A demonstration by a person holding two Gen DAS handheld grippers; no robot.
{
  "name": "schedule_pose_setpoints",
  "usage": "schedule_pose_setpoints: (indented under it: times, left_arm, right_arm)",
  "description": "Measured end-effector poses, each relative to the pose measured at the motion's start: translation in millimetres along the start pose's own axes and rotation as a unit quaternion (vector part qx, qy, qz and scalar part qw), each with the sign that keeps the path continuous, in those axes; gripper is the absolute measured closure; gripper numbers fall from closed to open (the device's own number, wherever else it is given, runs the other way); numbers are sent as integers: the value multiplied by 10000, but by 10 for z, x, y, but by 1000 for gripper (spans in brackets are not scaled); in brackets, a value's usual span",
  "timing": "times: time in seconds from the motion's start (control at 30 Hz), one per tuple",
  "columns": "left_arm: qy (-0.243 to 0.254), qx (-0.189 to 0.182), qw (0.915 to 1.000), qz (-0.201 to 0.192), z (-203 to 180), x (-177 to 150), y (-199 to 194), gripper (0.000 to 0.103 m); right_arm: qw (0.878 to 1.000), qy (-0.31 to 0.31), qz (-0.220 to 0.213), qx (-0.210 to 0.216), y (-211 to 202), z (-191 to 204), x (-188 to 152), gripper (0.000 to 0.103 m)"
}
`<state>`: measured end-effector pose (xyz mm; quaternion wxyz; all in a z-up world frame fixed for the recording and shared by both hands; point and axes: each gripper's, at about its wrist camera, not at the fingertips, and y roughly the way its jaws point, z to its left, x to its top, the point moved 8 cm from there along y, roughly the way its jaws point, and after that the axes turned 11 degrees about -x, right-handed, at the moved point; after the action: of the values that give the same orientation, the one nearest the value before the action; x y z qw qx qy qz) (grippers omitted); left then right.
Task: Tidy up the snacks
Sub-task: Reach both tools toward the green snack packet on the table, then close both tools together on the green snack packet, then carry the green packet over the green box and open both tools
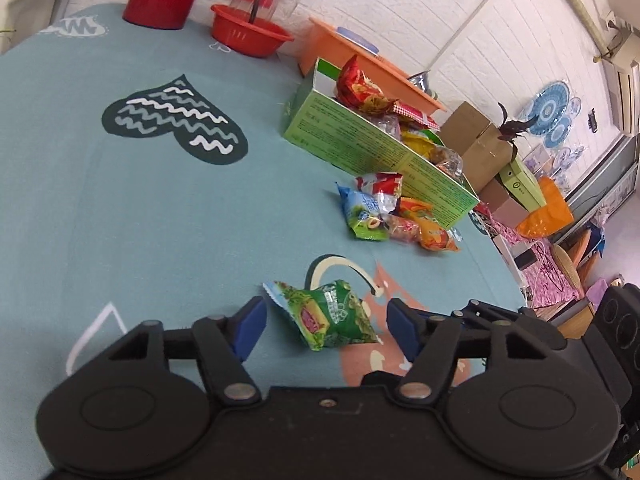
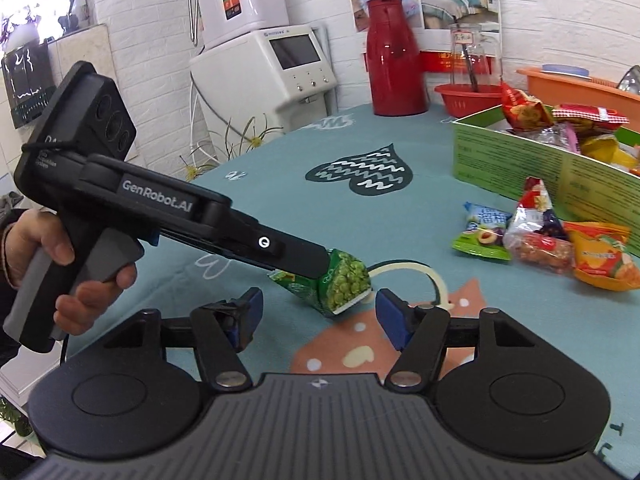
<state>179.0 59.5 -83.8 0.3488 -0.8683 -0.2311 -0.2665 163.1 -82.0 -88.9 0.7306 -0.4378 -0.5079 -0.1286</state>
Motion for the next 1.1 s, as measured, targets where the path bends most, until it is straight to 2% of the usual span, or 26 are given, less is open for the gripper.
schedule_pose_setpoints:
  times: [0.07,0.13,0.2,0.23,0.27,0.3,0.4,0.7,0.93,1.1]
  left_arm:
    - [-37,-67,10000,47,20,-6,-5,26]
    - [-67,-46,9999,66,46,3,6,26]
    - [-87,-54,9999,79,70,11,33,35]
    - [-106,-102,9998,112,83,6,63,48]
    - [-137,-120,9997,166,104,-9,98,69]
    - [-183,-142,9995,212,119,-34,127,75]
    - [-208,-192,9995,148,74,-49,129,77]
    - [543,-330,9979,-101,-465,258,209,77]
    - [1142,-660,9911,-160,-983,699,628,77]
    - [1314,-967,9863,-231,-1225,1009,1056,77]
  right_arm:
    - [10000,29,47,-76,52,-29,11,6]
    - [9998,122,92,-92,100,-65,22,11]
    - [9996,215,149,-66,162,-79,18,19]
    - [9995,217,197,-69,202,-77,8,23]
    - [9994,216,251,-83,236,-78,-7,35]
    - [9992,235,283,-130,258,-86,-22,46]
    - [9993,211,258,-189,228,-90,-48,56]
    - [9967,293,-405,-633,-120,-329,188,57]
    - [9864,518,-1014,-1182,-389,-890,491,57]
    - [9760,720,-1348,-1549,-483,-1371,659,57]
